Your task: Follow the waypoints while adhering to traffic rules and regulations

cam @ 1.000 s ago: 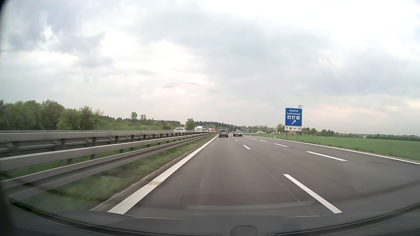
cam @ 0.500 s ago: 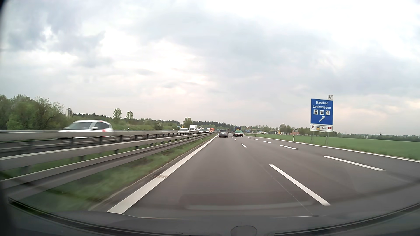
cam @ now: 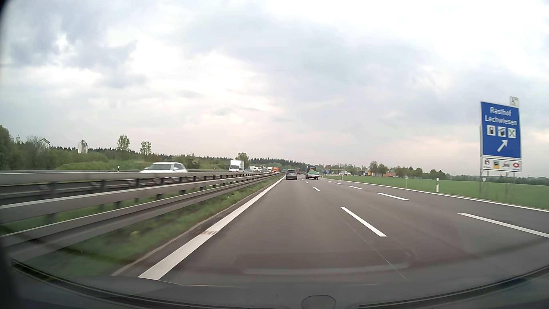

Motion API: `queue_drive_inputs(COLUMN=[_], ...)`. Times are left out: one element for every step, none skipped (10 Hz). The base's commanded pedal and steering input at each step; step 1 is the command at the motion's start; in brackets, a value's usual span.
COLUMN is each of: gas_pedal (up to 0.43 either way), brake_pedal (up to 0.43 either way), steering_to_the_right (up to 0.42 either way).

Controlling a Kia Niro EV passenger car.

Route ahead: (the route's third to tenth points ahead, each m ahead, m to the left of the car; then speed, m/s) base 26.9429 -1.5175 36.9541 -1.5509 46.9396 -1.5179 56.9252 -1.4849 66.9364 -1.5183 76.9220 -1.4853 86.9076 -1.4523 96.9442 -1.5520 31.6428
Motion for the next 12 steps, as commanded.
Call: queue_drive_inputs(gas_pedal=[0.339, 0.339, 0.331, 0.311, 0.299, 0.287, 0.280, 0.268, 0.260, 0.260, 0.260, 0.280], brake_pedal=[0.000, 0.000, 0.000, 0.000, 0.000, 0.000, 0.000, 0.000, 0.000, 0.000, 0.000, 0.000], steering_to_the_right=[0.000, 0.000, 0.000, 0.000, 0.000, 0.000, 0.000, 0.000, 0.000, 0.000, 0.000, 0.000])
